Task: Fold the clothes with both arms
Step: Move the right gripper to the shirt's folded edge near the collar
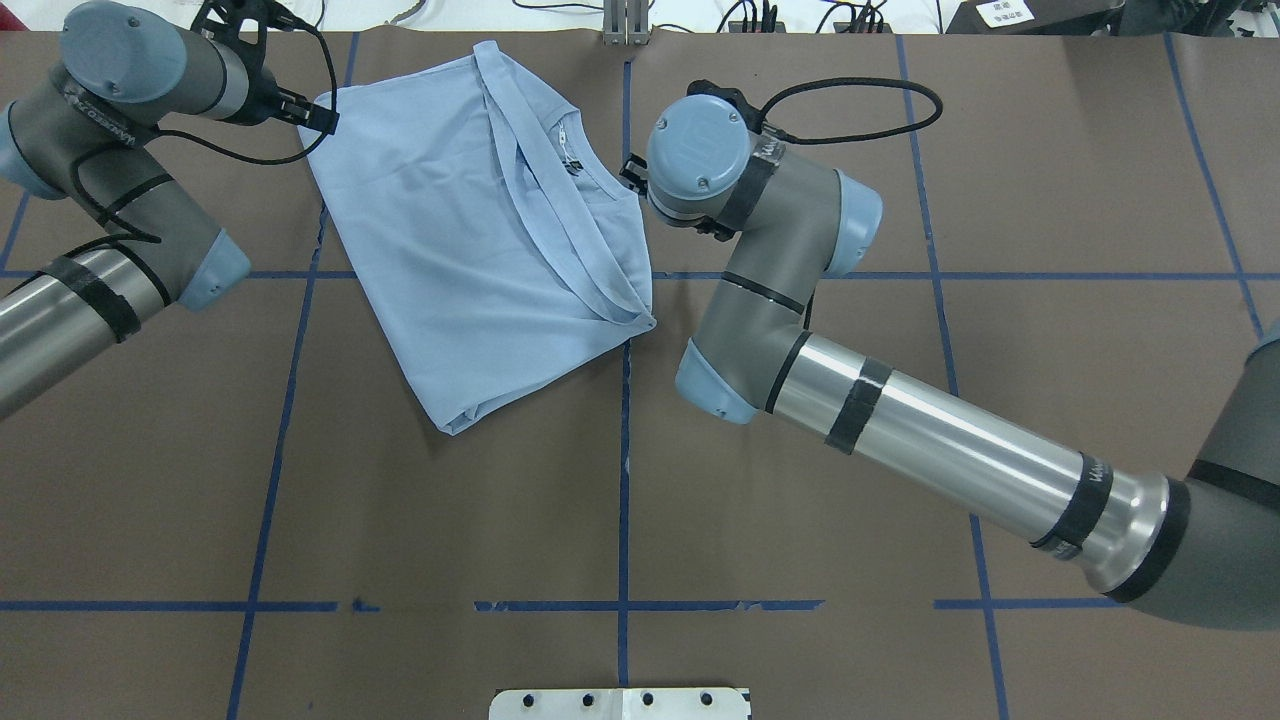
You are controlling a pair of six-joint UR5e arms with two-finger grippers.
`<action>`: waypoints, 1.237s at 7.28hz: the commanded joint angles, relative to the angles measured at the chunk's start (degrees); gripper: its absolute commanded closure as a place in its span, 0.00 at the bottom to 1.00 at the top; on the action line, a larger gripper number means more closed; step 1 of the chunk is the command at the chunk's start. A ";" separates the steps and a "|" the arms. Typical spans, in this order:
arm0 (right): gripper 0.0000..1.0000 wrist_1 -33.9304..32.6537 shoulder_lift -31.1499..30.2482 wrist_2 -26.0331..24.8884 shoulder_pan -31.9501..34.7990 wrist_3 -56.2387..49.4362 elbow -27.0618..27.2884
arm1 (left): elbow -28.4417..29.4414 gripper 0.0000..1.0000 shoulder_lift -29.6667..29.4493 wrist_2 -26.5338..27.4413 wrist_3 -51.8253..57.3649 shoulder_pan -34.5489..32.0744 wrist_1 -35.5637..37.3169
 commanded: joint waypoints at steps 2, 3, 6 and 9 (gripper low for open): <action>0.27 -0.15 3.77 -1.85 -3.48 0.08 -6.47 | -0.31 0.00 0.02 -0.04 -0.47 -0.01 0.00; 0.28 -0.15 3.77 -2.21 -3.84 -0.18 -7.00 | -0.31 0.00 0.11 -0.04 -0.47 -0.01 0.00; 0.47 -0.24 4.56 -2.22 -4.37 -0.36 -7.53 | -0.23 0.00 0.11 -0.04 -0.47 -0.01 0.00; 1.00 -0.33 4.56 -2.22 -4.81 -2.10 -7.53 | -0.23 0.00 0.81 -0.04 -0.38 -0.01 -0.01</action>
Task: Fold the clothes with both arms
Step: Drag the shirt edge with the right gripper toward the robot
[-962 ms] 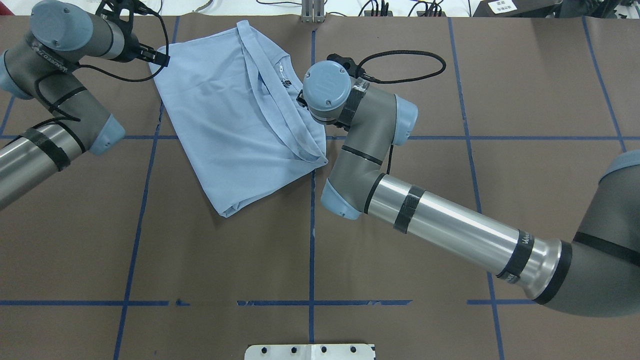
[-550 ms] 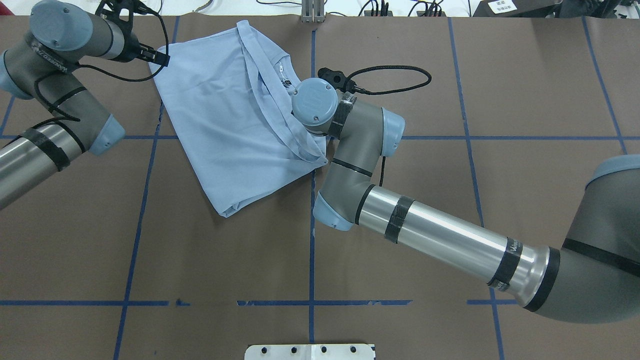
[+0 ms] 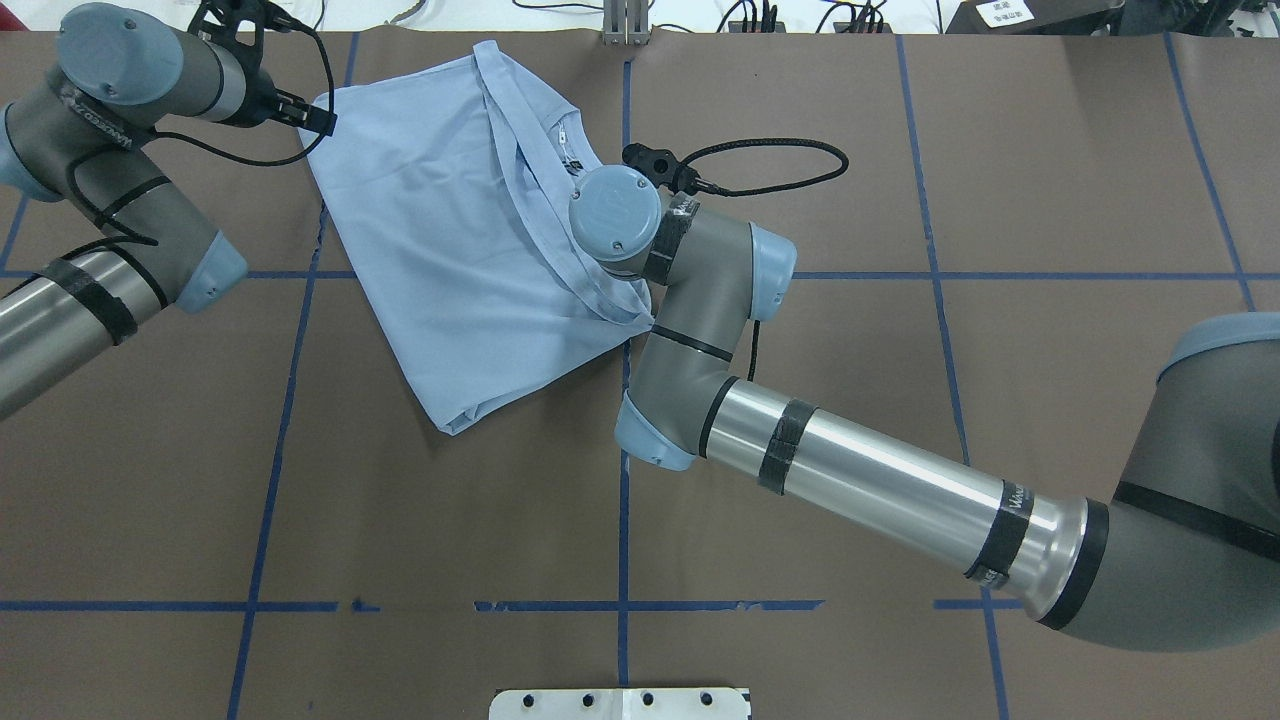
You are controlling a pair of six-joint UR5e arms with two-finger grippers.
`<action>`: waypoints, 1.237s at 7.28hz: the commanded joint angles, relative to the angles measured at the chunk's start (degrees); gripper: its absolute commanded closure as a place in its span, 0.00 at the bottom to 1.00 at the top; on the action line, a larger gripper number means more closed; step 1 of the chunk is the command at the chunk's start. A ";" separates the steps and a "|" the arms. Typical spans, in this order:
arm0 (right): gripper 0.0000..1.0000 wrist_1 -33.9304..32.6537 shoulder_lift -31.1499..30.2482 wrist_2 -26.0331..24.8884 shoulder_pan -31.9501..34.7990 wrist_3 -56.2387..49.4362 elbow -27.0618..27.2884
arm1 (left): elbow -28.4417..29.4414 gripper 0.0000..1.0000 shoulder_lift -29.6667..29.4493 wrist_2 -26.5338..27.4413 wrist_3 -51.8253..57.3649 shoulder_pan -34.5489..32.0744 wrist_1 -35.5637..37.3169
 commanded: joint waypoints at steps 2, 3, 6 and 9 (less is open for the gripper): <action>1.00 -0.45 -0.02 0.11 0.05 -3.18 1.18 | 0.00 0.00 0.35 0.00 -0.75 0.00 -0.40; 1.00 -3.41 -1.50 0.55 0.13 -3.19 5.11 | -0.08 0.00 0.44 0.00 -1.19 0.09 -1.01; 1.00 -9.84 -20.08 -1.28 -3.79 -2.58 31.08 | -0.17 0.00 0.53 0.00 -1.20 0.09 -1.10; 1.00 -10.30 -36.72 -14.09 -17.06 2.24 49.66 | -0.96 0.00 0.79 0.00 -1.29 0.18 -1.28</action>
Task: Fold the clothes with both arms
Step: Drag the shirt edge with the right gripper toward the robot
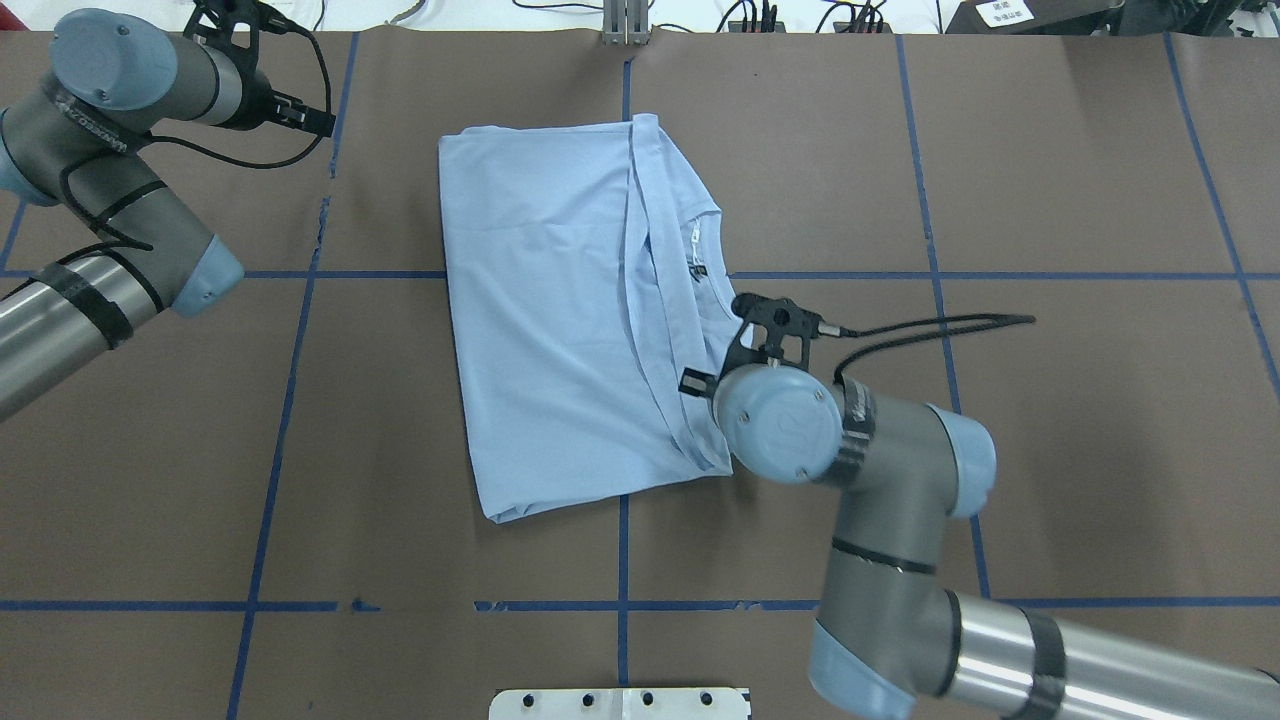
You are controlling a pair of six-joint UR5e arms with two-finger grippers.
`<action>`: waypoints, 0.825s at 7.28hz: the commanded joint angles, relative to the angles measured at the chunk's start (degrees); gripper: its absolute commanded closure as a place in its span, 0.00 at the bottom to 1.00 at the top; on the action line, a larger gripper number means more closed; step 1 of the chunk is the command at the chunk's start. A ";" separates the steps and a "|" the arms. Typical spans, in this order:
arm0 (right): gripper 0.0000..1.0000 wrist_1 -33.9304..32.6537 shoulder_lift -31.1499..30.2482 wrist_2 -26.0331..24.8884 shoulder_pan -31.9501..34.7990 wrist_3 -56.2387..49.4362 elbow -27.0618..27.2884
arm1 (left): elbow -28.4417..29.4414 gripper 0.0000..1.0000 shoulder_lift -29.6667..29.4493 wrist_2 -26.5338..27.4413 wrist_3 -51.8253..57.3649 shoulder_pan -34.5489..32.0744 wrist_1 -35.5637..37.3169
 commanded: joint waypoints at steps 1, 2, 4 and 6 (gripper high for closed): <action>1.00 -0.22 -8.95 -6.24 -7.44 3.71 9.41 | -0.62 0.00 0.18 0.00 -0.01 0.06 -0.10; 0.45 -0.23 -10.11 -7.30 -8.68 3.72 9.35 | -0.71 0.00 0.18 0.00 -0.01 0.06 -0.10; 0.00 -0.22 -9.16 -7.58 -8.00 0.93 10.66 | -1.06 0.00 0.27 -0.09 -0.10 0.15 -0.10; 0.00 -0.23 -6.70 -5.39 -7.02 -10.12 10.58 | -1.15 0.00 0.27 0.00 -0.80 0.41 -0.10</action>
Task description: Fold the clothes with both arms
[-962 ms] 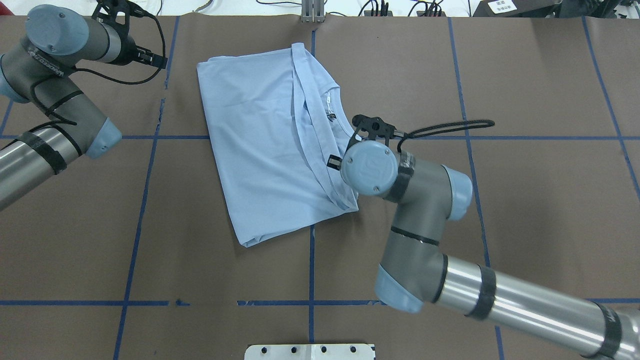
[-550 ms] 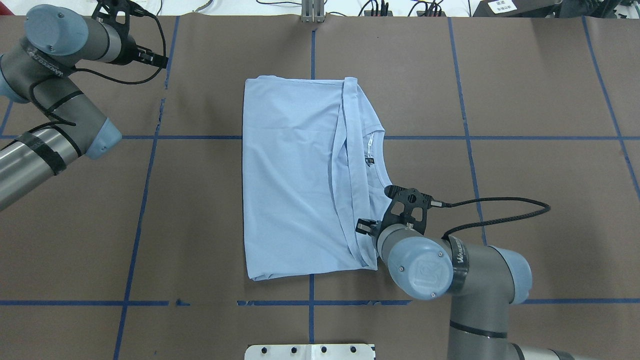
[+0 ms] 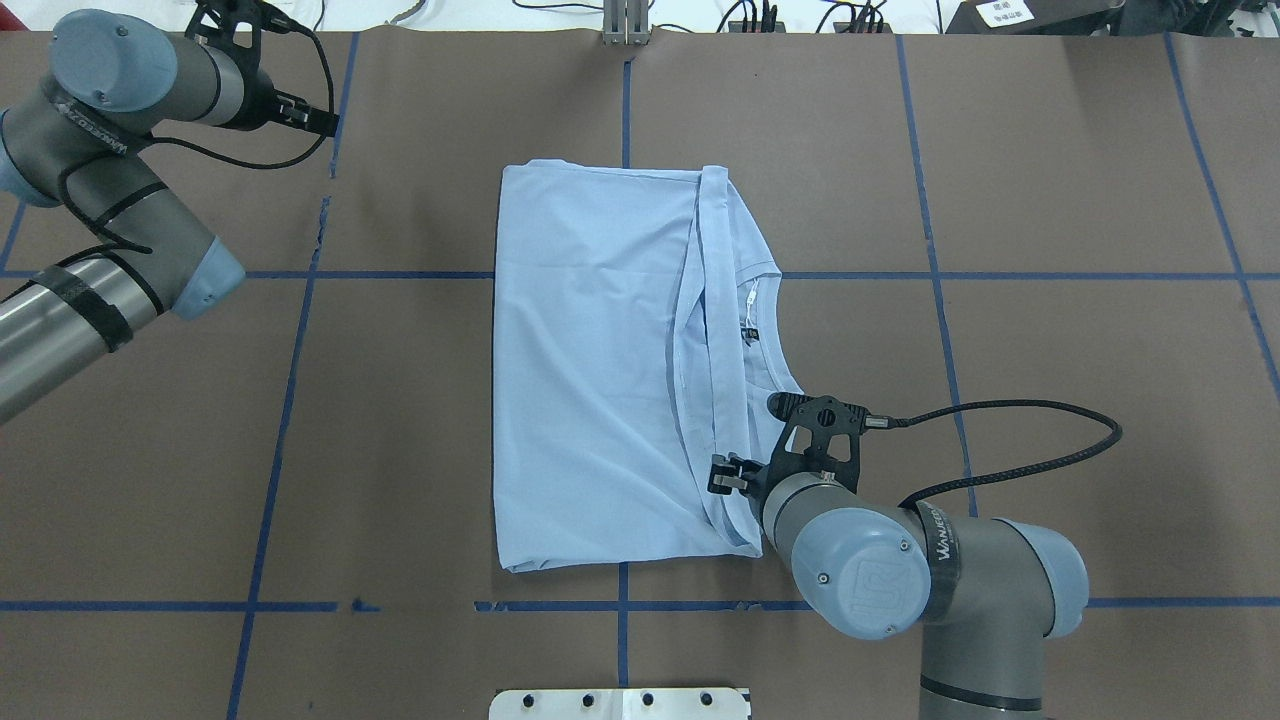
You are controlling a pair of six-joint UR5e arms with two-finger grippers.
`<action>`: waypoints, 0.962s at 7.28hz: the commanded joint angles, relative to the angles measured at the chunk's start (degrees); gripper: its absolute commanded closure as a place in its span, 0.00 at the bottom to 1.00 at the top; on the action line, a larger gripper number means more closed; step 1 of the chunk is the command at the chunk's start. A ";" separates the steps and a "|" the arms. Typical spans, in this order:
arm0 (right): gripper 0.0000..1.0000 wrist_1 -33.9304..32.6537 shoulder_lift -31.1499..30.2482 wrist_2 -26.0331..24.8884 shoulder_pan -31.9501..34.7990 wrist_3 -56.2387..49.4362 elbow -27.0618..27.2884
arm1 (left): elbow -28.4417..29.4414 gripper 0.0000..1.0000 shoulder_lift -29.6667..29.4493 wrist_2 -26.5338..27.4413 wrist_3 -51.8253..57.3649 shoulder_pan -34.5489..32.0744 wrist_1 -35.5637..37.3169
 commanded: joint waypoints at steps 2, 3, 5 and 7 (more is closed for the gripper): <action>0.00 -0.88 0.66 0.95 -2.63 -17.88 -0.10 | -0.11 0.00 0.37 -0.03 -0.39 0.17 0.09; 0.00 -4.63 1.09 0.69 -3.69 -20.54 0.33 | -0.11 0.00 0.37 -0.03 -0.56 0.17 0.09; 0.08 -5.28 1.18 -0.80 -5.88 -20.83 0.34 | -0.11 0.00 0.37 -0.03 -1.88 0.34 0.09; 0.48 -5.28 1.09 -0.72 -5.98 -20.92 0.42 | -0.11 0.00 0.37 -0.03 -1.97 0.34 0.09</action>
